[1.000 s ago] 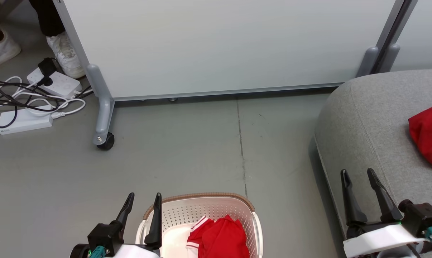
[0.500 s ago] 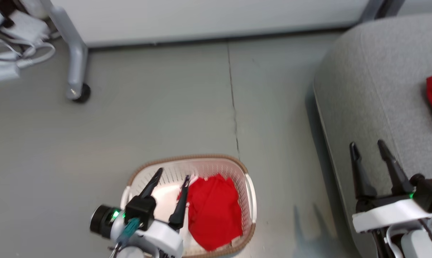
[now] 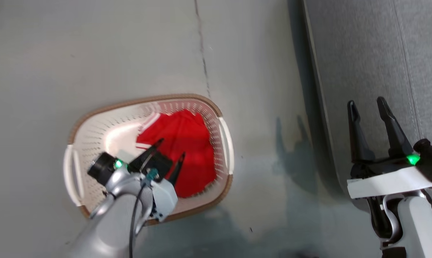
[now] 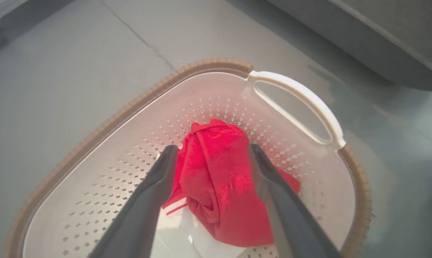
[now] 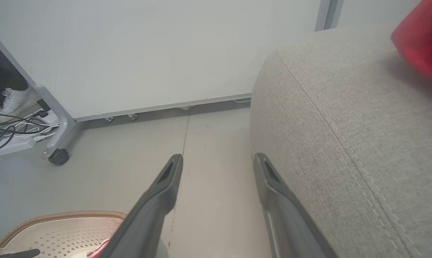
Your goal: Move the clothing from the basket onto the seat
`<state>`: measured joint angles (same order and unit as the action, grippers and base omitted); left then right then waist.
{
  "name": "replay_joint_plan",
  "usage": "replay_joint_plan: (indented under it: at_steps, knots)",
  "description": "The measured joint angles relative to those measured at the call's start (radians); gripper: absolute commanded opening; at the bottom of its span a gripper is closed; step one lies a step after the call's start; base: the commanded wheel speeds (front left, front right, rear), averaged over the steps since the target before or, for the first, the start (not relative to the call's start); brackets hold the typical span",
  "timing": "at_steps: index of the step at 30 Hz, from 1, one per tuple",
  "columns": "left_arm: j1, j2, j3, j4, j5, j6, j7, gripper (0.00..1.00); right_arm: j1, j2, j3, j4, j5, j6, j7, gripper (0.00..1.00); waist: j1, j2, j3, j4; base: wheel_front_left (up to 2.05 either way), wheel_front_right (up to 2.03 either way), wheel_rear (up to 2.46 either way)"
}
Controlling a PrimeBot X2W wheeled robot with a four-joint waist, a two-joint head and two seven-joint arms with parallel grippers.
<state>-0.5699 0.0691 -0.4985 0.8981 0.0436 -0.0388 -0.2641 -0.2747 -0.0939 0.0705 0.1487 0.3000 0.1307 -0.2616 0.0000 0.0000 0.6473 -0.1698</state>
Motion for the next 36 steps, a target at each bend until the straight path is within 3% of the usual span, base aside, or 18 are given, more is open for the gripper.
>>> replay_joint_plan:
  at_steps: [7,13,18,22,36]
  knots:
    - [-0.161,0.038,0.012,0.172,-0.011,-0.023,0.0,1.0,-0.043,0.027,0.03,-0.016,0.018,0.0,0.0,1.0,0.0,0.0,0.135,-0.082,0.0,0.0,0.0]
    - [-0.263,0.06,0.003,0.335,-0.03,-0.071,0.086,1.0,-0.081,0.039,0.081,-0.011,0.027,0.0,0.0,1.0,0.0,0.0,0.218,-0.158,0.0,0.0,0.0]
    - [-0.309,0.109,-0.002,0.368,-0.035,-0.075,0.128,1.0,-0.095,0.043,0.118,-0.031,0.067,0.0,0.0,1.0,0.0,0.0,0.266,-0.217,0.0,0.0,0.0]
    - [-0.324,0.116,-0.03,0.378,-0.017,-0.066,0.178,1.0,-0.09,0.044,0.138,-0.037,0.07,0.0,0.0,1.0,0.0,0.0,0.294,-0.243,0.0,0.0,0.0]
    - [-0.352,0.151,-0.111,0.384,0.037,-0.048,0.378,1.0,-0.067,0.044,0.168,-0.054,0.078,0.0,0.0,1.0,0.0,0.0,0.342,-0.252,0.0,0.0,0.0]
